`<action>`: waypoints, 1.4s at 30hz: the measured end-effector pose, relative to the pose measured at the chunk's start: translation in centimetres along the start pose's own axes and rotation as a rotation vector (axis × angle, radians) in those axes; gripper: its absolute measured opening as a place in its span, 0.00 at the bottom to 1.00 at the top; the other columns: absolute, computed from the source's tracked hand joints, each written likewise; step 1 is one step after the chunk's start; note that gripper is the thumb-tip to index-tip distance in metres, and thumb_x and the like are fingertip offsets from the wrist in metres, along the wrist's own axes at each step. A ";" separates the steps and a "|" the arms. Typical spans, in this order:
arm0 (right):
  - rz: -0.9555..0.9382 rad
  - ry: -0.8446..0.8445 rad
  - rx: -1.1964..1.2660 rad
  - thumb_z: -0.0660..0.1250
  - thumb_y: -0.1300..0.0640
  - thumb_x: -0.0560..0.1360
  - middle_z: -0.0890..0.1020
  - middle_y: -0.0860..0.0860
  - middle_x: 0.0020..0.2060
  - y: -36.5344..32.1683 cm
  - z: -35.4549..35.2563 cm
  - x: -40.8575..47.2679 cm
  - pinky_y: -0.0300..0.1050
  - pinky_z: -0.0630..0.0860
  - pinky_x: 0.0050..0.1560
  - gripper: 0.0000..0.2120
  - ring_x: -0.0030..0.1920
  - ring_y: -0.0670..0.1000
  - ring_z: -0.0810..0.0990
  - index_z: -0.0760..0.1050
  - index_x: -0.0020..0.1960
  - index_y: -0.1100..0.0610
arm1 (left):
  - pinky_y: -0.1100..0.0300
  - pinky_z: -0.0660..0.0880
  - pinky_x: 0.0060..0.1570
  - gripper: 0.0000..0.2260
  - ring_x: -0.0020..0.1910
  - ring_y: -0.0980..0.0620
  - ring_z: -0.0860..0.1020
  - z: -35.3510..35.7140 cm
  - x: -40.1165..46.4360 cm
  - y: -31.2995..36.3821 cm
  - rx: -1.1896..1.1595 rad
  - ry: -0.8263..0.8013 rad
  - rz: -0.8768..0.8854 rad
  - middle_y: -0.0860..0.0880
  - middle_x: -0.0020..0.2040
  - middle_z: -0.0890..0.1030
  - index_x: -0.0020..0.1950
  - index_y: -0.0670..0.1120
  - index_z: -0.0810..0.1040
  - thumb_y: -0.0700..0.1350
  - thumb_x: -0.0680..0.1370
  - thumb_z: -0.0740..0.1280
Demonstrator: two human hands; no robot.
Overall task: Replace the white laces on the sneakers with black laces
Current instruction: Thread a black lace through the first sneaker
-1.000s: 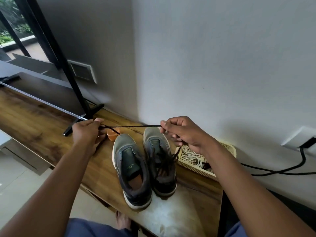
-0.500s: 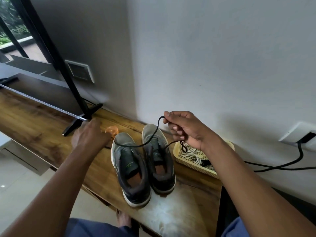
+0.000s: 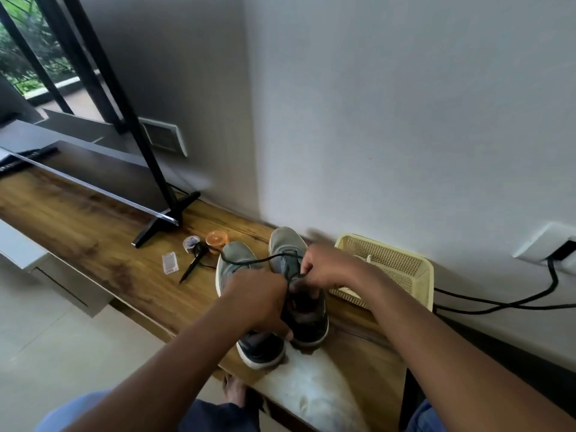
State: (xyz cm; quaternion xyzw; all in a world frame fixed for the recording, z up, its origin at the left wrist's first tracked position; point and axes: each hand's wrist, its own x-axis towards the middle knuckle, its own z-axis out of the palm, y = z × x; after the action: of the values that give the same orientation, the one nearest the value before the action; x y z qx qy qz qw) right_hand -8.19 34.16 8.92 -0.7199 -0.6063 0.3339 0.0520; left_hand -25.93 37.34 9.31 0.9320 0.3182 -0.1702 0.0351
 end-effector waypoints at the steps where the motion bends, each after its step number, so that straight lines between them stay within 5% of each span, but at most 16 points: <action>1: -0.003 -0.040 -0.090 0.78 0.46 0.72 0.86 0.49 0.33 -0.3 0.4 -0.1 0.41 0.72 0.34 0.14 0.34 0.48 0.82 0.84 0.39 0.56 | 0.55 0.73 0.40 0.21 0.45 0.49 0.80 0.1 0.1 0.0 -0.002 0.005 -0.013 0.54 0.39 0.76 0.43 0.53 0.82 0.68 0.66 0.77; 7: -0.059 -0.065 -0.329 0.82 0.38 0.64 0.77 0.45 0.30 -1.3 1.8 -0.7 0.42 0.70 0.33 0.23 0.34 0.49 0.78 0.75 0.34 0.53 | 0.58 0.73 0.37 0.27 0.41 0.53 0.79 0.2 -0.5 -1.2 0.021 -0.064 -0.017 0.56 0.38 0.79 0.39 0.55 0.76 0.77 0.61 0.74; 10: -0.090 -0.071 -0.378 0.83 0.38 0.61 0.78 0.46 0.29 -1.4 2.5 -1.3 0.41 0.68 0.30 0.24 0.32 0.48 0.78 0.74 0.33 0.52 | 0.59 0.74 0.37 0.24 0.40 0.55 0.78 0.3 -0.8 -1.4 0.033 -0.141 -0.022 0.57 0.37 0.78 0.44 0.55 0.81 0.72 0.61 0.78; 19: -0.150 -0.126 -0.269 0.84 0.43 0.64 0.81 0.46 0.32 -2.2 3.1 -3.1 0.42 0.73 0.32 0.18 0.35 0.47 0.80 0.80 0.37 0.53 | 0.58 0.72 0.34 0.18 0.40 0.53 0.77 0.2 0.1 -2.3 0.036 -0.055 -0.148 0.55 0.38 0.77 0.42 0.55 0.77 0.61 0.64 0.81; 26: -0.162 -0.270 -0.241 0.83 0.42 0.66 0.87 0.51 0.44 -3.6 4.6 -4.1 0.51 0.83 0.45 0.21 0.47 0.54 0.86 0.85 0.49 0.58 | 0.57 0.76 0.37 0.17 0.40 0.50 0.78 -0.4 0.6 -3.7 0.015 0.004 -0.252 0.55 0.37 0.76 0.36 0.55 0.72 0.56 0.68 0.80; 35: -0.135 -0.358 -0.180 0.79 0.44 0.72 0.88 0.49 0.44 -4.2 4.0 -3.9 0.43 0.78 0.42 0.16 0.49 0.52 0.86 0.85 0.49 0.57 | 0.55 0.75 0.40 0.10 0.49 0.48 0.81 -0.6 0.6 -4.8 -0.077 0.031 -0.320 0.53 0.45 0.79 0.48 0.56 0.81 0.56 0.71 0.77; 38: -0.152 -0.210 -0.060 0.74 0.51 0.78 0.88 0.50 0.39 -4.1 2.1 -4.0 0.43 0.78 0.43 0.08 0.42 0.48 0.86 0.85 0.45 0.56 | 0.53 0.77 0.50 0.05 0.53 0.47 0.81 -0.8 0.5 -4.0 -0.376 0.270 -0.221 0.52 0.50 0.82 0.53 0.56 0.82 0.54 0.80 0.69; 42: -0.224 0.106 0.410 0.70 0.64 0.77 0.84 0.54 0.37 -5.1 -0.3 -5.1 0.41 0.75 0.34 0.03 0.32 0.46 0.80 0.82 0.50 0.63 | 0.62 0.74 0.46 0.17 0.42 0.62 0.81 -2.4 -1.8 -1.0 -1.101 0.496 -0.008 0.57 0.40 0.84 0.45 0.55 0.84 0.54 0.88 0.59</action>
State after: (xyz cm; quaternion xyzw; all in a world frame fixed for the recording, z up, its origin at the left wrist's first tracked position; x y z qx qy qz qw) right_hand -12.49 30.93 13.76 -0.6391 -0.5984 0.4037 0.2655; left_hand -27.11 37.52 12.24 0.7876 0.3617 0.2416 0.4364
